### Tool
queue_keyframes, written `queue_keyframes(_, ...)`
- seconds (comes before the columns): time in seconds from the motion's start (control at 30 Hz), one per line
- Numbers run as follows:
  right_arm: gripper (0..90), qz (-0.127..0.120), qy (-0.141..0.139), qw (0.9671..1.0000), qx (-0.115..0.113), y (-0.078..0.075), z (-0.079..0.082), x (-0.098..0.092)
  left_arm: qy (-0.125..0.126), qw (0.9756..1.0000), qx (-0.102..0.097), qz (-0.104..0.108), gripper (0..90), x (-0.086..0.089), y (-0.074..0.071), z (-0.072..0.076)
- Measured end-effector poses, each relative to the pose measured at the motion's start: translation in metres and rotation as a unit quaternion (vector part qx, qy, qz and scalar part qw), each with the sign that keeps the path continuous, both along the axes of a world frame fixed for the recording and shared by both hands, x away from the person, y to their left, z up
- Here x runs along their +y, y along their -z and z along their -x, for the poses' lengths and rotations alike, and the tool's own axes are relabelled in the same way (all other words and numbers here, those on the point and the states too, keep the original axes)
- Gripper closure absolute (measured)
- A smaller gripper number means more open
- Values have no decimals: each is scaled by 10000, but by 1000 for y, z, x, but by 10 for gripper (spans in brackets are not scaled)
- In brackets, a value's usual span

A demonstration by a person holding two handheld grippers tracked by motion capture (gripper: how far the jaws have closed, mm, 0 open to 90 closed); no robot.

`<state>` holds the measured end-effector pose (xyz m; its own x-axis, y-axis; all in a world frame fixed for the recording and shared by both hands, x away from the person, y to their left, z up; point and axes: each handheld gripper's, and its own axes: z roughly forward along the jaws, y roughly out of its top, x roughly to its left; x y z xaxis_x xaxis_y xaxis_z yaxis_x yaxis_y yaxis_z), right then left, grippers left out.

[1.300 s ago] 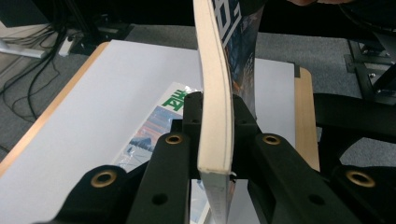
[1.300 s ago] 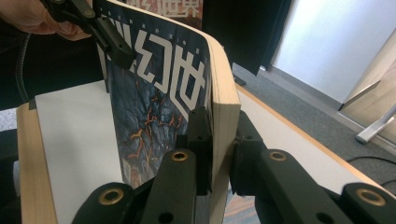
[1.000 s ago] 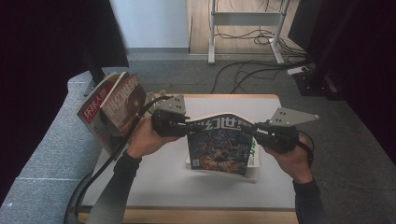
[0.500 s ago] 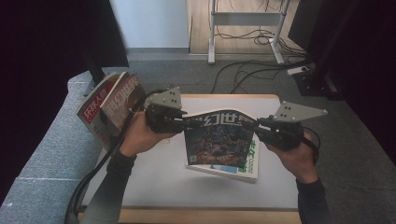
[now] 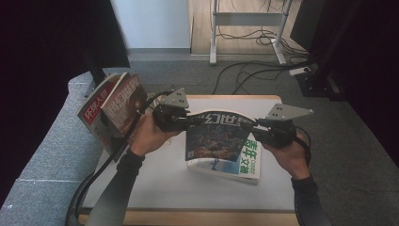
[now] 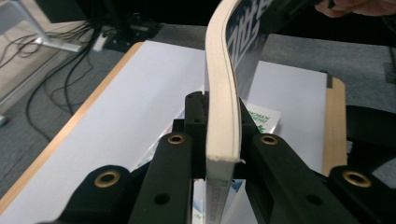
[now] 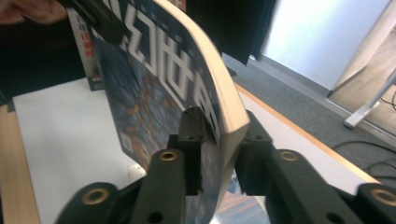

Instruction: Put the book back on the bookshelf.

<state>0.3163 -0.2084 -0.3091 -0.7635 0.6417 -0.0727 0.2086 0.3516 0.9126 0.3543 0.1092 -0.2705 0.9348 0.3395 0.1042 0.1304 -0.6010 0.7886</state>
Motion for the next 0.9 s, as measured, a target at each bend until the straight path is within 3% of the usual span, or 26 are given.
queue_keyframes(0.17,611,-47,255,9996,58,11,-1,-12,-312,9995,16,106,828,17,-6,3)
queue_keyframes(0.37,473,-37,538,9984,166,32,1,-27,-727,9969,33,291,827,43,-12,7)
queue_keyframes(0.6,323,74,918,9953,287,60,3,-41,-1010,9942,94,346,827,68,-14,14)
queue_keyframes(0.9,175,240,1242,9901,600,99,5,-55,-1436,9888,118,376,827,97,-14,20)
